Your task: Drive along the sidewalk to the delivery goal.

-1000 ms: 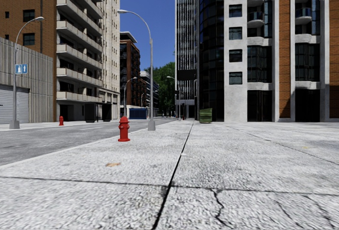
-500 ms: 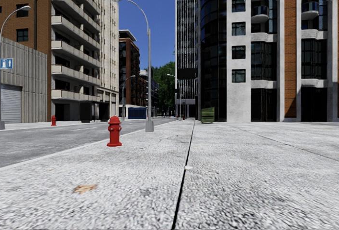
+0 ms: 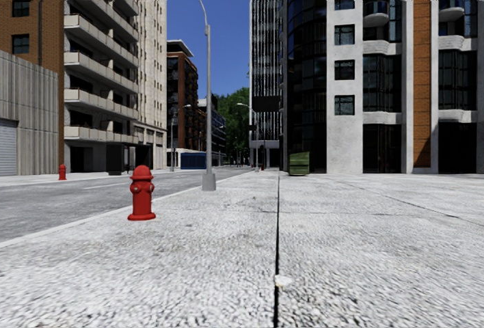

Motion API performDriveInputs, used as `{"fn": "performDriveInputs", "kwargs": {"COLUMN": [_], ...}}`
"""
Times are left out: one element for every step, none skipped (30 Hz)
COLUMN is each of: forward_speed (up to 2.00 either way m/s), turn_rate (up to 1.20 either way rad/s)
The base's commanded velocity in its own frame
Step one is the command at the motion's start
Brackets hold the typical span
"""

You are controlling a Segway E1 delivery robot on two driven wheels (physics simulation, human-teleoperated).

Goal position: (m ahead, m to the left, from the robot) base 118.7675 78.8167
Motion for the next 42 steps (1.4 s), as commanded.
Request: {"fn": "performDriveInputs", "kwargs": {"forward_speed": [2.0,2.0,2.0,2.0,2.0,2.0,2.0,2.0,2.0,2.0,2.0,2.0,2.0,2.0,2.0,2.0,2.0,2.0,2.0,2.0,2.0,2.0,2.0,2.0,2.0,2.0,2.0,2.0,2.0,2.0,2.0,2.0,2.0,2.0,2.0,2.0,2.0,2.0,2.0,2.0,2.0,2.0], "turn_rate": [-0.24,-0.25,-0.25,-0.25,-0.25,-0.26,-0.26,-0.26,-0.26,-0.26,-0.26,-0.26,-0.26,-0.19,0.0,0.0,0.0,0.0,0.0,0.0,0.0,0.0,0.0,0.0,0.0,0.0,0.0,0.0,0.0,0.0,0.0,0.0,0.0,0.0,0.0,0.0,0.0,0.0,0.0,0.0,0.0,0.0]}}
